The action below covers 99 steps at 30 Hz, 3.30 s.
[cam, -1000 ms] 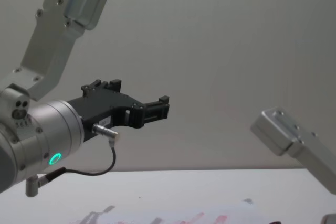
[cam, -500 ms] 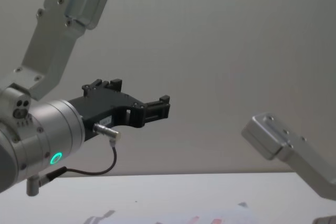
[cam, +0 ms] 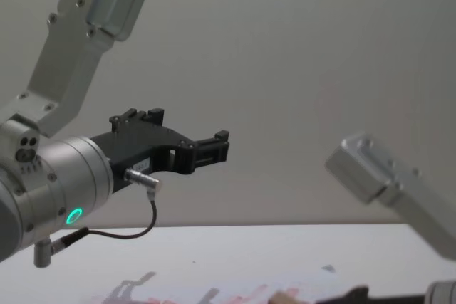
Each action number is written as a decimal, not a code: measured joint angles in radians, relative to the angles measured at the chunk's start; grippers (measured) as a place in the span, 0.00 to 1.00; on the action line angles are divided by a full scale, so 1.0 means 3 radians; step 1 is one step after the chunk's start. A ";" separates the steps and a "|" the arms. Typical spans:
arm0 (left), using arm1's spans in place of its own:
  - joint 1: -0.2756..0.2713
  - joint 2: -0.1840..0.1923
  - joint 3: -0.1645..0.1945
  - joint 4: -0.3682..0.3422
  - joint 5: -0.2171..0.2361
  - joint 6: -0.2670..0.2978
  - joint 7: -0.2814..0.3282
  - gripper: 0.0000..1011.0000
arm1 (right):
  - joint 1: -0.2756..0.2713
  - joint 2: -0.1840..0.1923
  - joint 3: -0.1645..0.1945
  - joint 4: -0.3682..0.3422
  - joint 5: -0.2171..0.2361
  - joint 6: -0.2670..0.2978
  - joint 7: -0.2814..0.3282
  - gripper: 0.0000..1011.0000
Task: Use the one hand to pick up the stamp and affix it onto the A4 paper.
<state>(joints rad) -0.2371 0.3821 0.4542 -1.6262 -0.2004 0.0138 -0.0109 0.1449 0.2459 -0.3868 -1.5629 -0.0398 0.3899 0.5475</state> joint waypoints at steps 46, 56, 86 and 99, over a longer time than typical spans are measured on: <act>0.0000 0.0000 0.0000 0.0000 0.0000 0.0000 0.0000 0.99 | -0.1005 0.0590 0.0447 -0.1051 0.0843 0.0327 -0.1894 0.22; 0.0000 0.0000 0.0000 0.0000 0.0000 0.0000 0.0000 0.99 | -0.1033 0.0609 0.0514 -0.1059 0.0855 0.0406 -0.2032 0.22; 0.0000 0.0000 0.0000 0.0000 0.0000 0.0000 0.0000 0.99 | -0.0972 0.0519 0.0514 -0.0979 0.0763 0.0403 -0.1863 0.22; 0.0000 0.0000 0.0000 0.0000 0.0000 0.0000 0.0000 0.99 | -0.0981 0.0493 0.0511 -0.0972 0.0757 0.0383 -0.1826 0.38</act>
<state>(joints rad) -0.2371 0.3821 0.4542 -1.6262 -0.2004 0.0139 -0.0109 -0.1494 0.3937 -0.2336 -1.8546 0.1874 0.5049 -0.0003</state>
